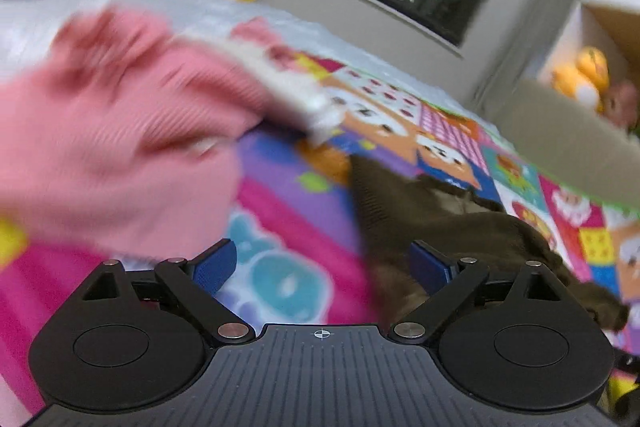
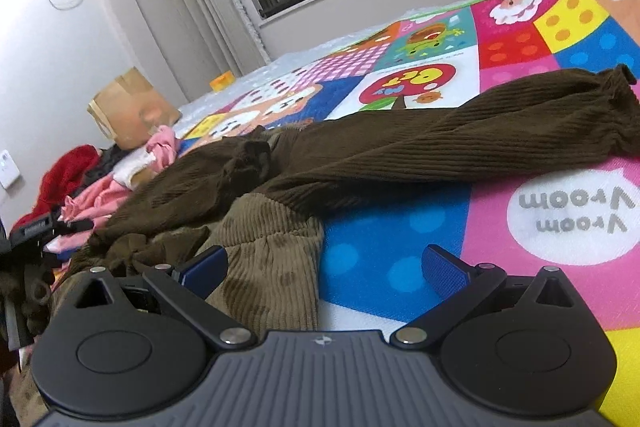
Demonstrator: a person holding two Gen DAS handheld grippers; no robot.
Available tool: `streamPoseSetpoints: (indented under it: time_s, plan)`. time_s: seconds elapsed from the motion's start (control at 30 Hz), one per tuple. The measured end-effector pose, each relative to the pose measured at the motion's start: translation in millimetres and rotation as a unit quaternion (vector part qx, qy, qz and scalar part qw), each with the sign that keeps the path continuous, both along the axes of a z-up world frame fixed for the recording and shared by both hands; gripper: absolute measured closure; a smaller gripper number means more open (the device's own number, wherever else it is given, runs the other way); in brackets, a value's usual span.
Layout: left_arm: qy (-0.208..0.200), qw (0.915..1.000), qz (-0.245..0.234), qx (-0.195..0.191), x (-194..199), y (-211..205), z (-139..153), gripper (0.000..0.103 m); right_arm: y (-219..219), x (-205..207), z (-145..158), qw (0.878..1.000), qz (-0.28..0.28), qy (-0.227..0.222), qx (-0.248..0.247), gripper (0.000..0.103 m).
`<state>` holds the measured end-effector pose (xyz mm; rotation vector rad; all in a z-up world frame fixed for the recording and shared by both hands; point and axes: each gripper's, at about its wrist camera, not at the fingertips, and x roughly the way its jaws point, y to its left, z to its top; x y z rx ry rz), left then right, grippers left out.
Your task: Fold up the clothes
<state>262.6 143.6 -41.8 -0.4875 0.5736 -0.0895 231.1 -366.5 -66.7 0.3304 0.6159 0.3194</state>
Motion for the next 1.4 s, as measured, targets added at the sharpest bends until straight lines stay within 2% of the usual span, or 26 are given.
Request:
streamPoseSetpoints:
  time_s: [0.07,0.2,0.3,0.4,0.53,0.67,0.8,0.83,0.87,0.97,1.03,1.17,1.33,1.4]
  plan:
    - [-0.028,0.9993,-0.007,-0.024,-5.8,7.4,-5.7,0.002,3.5,0.4,0.8,1.0,-0.002,0.001,-0.011,0.0]
    - [-0.044,0.9988,-0.013,-0.018,-8.6,7.1,-6.7,0.0,16.5,3.9,2.5,0.998,-0.007,0.011,-0.058,0.0]
    - [-0.058,0.9977,-0.009,-0.036,-12.8,11.7,-6.9,0.0,23.8,2.9,3.3,0.996,-0.017,0.012,-0.082,0.0]
    - [-0.058,0.9977,0.001,-0.033,-14.6,9.4,-6.1,0.0,20.1,4.2,6.5,0.997,-0.026,0.021,-0.072,0.0]
    - [-0.057,0.9972,0.003,-0.048,-14.0,11.0,-7.6,0.0,1.9,2.4,15.8,0.994,-0.094,0.029,-0.047,0.0]
    - [-0.053,0.9974,0.004,-0.049,-12.0,11.1,-9.4,0.0,-20.7,-4.9,22.8,0.984,-0.16,0.003,-0.077,0.0]
    - [-0.049,0.9978,0.005,-0.044,-10.5,9.4,-10.1,0.0,-55.4,-6.3,25.0,0.976,-0.205,0.001,-0.068,0.0]
    - [-0.048,0.9979,0.005,-0.043,-10.3,9.2,-10.2,0.0,-65.1,-5.5,24.8,0.975,-0.216,0.001,-0.059,0.004]
    - [-0.048,0.9979,0.005,-0.042,-10.0,8.9,-10.3,0.0,-74.5,-4.3,24.3,0.973,-0.227,0.002,-0.05,0.013]
    - [-0.046,0.9982,0.006,-0.04,-9.4,8.2,-10.7,0.0,-95.6,2.6,17.4,0.966,-0.255,0.019,-0.028,0.031]
    - [-0.045,0.9982,0.006,-0.04,-9.3,8.3,-10.8,0.0,-107.1,8.7,11.5,0.963,-0.269,0.027,-0.013,0.034]
    - [-0.045,0.9981,0.006,-0.041,-9.9,8.7,-10.2,0.0,-121.4,25.8,8.3,0.958,-0.287,0.022,0.017,0.035]
    - [-0.046,0.9981,0.006,-0.042,-9.1,8.7,-10.9,0.0,-120.7,51.6,8.6,0.951,-0.309,0.01,-0.016,0.035]
    - [-0.046,0.998,0.007,-0.043,-8.9,8.9,-11.1,0.0,-118.0,61.3,8.1,0.952,-0.303,0.007,-0.031,0.035]
